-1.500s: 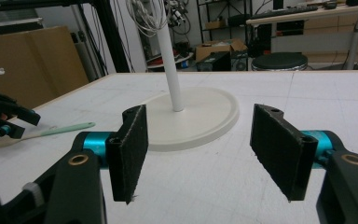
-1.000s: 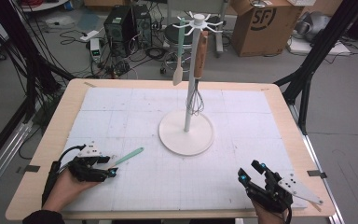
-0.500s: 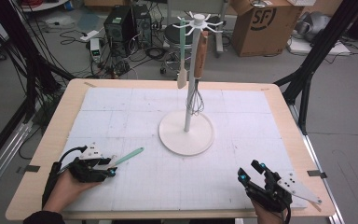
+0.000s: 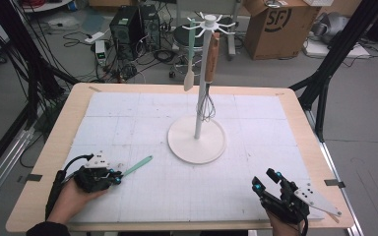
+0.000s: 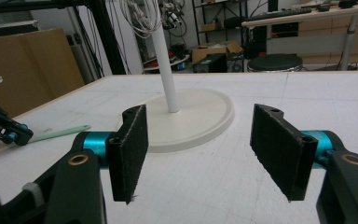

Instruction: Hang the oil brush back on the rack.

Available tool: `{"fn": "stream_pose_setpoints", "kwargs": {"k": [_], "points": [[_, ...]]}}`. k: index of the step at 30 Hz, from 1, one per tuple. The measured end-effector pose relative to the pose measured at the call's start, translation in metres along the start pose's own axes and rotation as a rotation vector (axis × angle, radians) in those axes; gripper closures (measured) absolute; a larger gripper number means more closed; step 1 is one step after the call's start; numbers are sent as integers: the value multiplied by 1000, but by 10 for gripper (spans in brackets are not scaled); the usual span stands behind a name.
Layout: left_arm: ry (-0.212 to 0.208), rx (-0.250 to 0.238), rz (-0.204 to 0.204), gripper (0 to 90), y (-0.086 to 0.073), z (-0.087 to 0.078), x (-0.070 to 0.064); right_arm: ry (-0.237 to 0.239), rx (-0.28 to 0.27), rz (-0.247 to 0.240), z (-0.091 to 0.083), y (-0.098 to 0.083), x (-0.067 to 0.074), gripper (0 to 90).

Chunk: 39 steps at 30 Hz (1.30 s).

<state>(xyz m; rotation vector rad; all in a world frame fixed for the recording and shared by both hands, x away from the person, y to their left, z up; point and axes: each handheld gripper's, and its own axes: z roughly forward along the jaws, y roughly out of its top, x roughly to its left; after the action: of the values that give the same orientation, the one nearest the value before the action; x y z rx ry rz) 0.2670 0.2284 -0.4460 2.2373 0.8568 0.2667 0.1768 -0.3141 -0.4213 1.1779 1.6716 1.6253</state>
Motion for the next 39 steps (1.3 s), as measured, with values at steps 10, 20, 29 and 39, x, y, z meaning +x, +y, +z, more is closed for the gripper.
{"fn": "stream_pose_setpoints", "kwargs": {"k": [10, 20, 29, 39], "points": [[-1, -21, -58, 814, -3, 0, 1, -41, -12, -2, -3, 1, -1, 369], [-16, 28, -86, 811, 3, 2, 3, -38, -16, -2, -3, 1, -2, 371], [-20, 14, -146, 829, 4, 0, 5, -38, -19, 5, -5, 1, -2, 372], [-26, -251, -144, 827, 34, -27, 0, -36, -26, 14, -6, 2, -5, 371]]}}
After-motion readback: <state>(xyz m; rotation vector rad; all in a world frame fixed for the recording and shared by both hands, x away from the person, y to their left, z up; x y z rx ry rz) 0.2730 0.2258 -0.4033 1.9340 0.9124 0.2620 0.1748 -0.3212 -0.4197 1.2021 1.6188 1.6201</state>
